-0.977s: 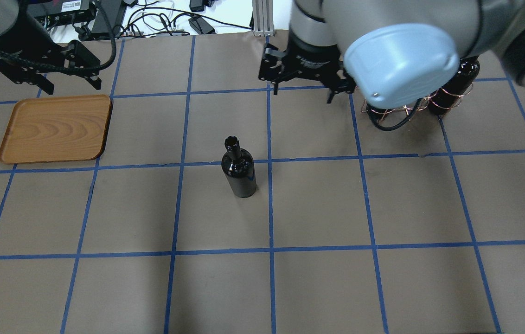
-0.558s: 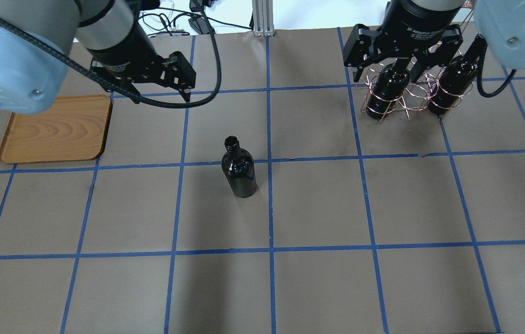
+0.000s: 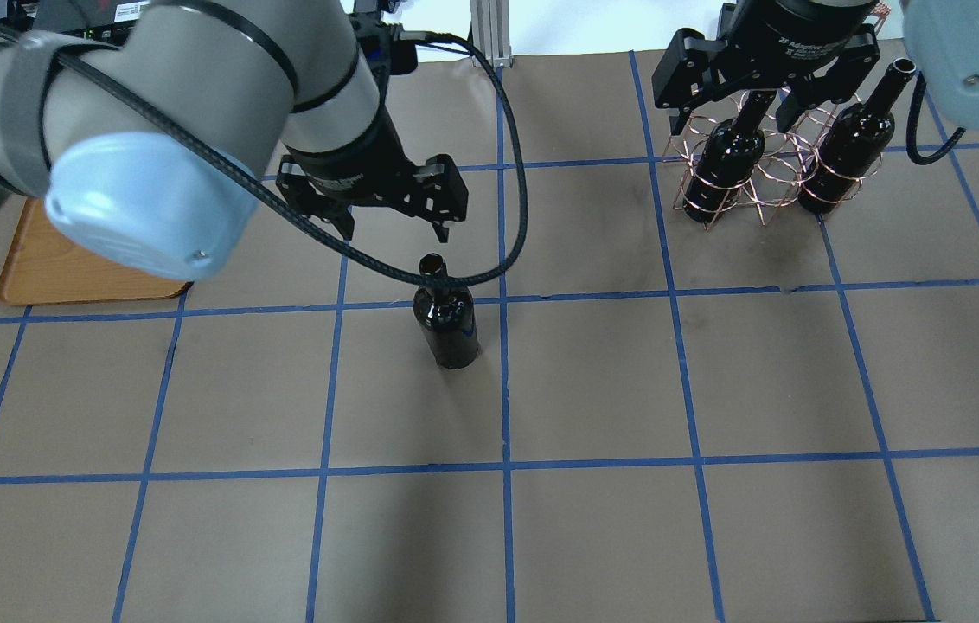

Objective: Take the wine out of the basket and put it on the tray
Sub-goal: 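Reach the left gripper over the standing bottle and grasp its neck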

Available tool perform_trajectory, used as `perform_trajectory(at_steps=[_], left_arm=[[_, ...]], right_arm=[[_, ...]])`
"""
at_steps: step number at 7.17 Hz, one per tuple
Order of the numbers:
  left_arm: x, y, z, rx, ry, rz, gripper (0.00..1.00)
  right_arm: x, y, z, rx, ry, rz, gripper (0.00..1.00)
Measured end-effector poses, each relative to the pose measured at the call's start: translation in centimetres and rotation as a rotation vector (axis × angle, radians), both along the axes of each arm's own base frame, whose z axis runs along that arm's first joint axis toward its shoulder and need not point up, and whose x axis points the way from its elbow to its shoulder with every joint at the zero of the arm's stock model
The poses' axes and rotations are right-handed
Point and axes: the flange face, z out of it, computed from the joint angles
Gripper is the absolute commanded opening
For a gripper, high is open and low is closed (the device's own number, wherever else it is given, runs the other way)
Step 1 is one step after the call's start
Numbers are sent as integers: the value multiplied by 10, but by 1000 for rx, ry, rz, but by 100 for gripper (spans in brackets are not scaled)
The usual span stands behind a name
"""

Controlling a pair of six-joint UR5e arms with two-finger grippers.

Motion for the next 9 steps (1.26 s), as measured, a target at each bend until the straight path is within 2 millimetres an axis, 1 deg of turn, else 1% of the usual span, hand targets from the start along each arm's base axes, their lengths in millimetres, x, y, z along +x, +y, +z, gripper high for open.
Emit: perform_trajectory(at_steps=[1, 2, 4, 5, 6, 8, 9], left_arm=[[-2, 0, -12, 4, -2, -5, 100], [-4, -5, -22, 2, -4, -7, 100], [-6, -21, -38, -18, -3, -14, 100], [-4, -27, -45, -23, -5, -29, 95], [-3, -31, -50, -20, -8, -39, 86], [-1, -33, -55, -16, -12, -45, 84], [-1, -33, -55, -15, -13, -45, 66]], right_arm=[[0, 0, -2, 9, 2, 2, 100], [-1, 1, -2, 13, 2, 3, 100], [0, 2, -1, 16, 0, 10, 100], [-1, 2, -1, 14, 6, 24, 100], [-1, 1, -1, 10, 12, 45, 100], [-2, 1, -1, 5, 37, 74, 100], [-4, 2, -1, 9, 66, 74, 100]])
